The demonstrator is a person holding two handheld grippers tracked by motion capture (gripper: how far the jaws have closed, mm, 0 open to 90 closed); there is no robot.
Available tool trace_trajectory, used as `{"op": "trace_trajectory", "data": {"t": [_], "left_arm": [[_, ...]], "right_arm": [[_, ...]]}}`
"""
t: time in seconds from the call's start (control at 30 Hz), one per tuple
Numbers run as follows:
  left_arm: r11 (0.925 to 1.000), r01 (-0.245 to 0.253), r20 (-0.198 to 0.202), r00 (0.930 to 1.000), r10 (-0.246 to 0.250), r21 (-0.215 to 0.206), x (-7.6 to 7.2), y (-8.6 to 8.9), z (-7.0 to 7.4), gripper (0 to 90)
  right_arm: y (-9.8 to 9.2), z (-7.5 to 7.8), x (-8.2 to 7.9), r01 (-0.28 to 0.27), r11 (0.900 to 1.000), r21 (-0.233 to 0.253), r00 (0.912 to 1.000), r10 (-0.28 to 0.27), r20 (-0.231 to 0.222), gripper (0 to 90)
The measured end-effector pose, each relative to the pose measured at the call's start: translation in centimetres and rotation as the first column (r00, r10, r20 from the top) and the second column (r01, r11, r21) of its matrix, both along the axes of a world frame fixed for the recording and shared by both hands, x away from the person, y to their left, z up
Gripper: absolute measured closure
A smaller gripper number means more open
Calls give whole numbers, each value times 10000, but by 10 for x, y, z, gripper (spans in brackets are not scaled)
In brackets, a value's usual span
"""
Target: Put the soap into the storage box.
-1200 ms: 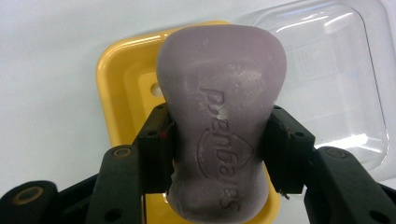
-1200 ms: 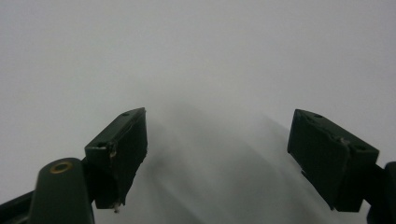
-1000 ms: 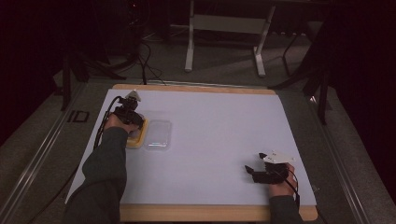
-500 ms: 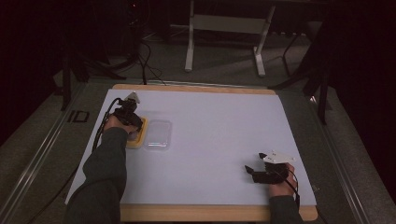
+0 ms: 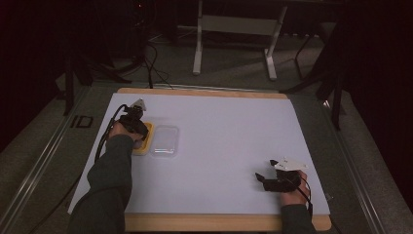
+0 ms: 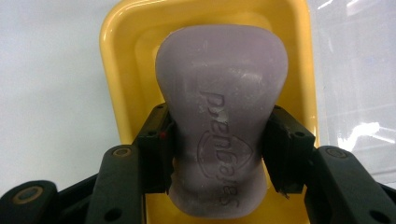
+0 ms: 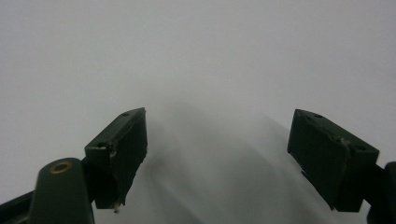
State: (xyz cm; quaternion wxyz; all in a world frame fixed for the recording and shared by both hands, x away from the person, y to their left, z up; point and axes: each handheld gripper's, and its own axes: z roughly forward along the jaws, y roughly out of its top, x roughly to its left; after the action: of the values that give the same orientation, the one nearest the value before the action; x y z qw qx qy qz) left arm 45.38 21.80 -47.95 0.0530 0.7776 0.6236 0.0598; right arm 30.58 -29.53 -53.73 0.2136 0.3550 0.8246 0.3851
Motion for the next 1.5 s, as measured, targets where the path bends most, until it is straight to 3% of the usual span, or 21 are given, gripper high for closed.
{"op": "trace_trajectory", "data": {"t": [0.23, 0.5, 0.8, 1.23, 1.5], "left_arm": [[9999, -70, -76, 9999, 72, 158, 2, -2, -5, 497], [9996, -269, 69, 9996, 270, -116, 0, 0, -9, 490], [9998, -164, 4, 9999, 165, -79, 0, 3, -11, 442], [9999, 151, 402, 9991, -149, -48, -5, 6, -2, 394], [9990, 397, 900, 9952, -378, -189, -11, 9, 8, 390]], "right_arm": [[0, 0, 0, 7, 10000, 9, 10000, -7, 8, 196], [0, 0, 0, -5, 10000, -10, 10000, 5, 2, 196], [0, 0, 0, -6, 10000, -5, 10000, 6, 0, 196], [0, 0, 0, 2, 10000, -18, 10000, -2, -1, 197], [0, 0, 0, 5, 10000, -18, 10000, -5, 2, 196]]}}
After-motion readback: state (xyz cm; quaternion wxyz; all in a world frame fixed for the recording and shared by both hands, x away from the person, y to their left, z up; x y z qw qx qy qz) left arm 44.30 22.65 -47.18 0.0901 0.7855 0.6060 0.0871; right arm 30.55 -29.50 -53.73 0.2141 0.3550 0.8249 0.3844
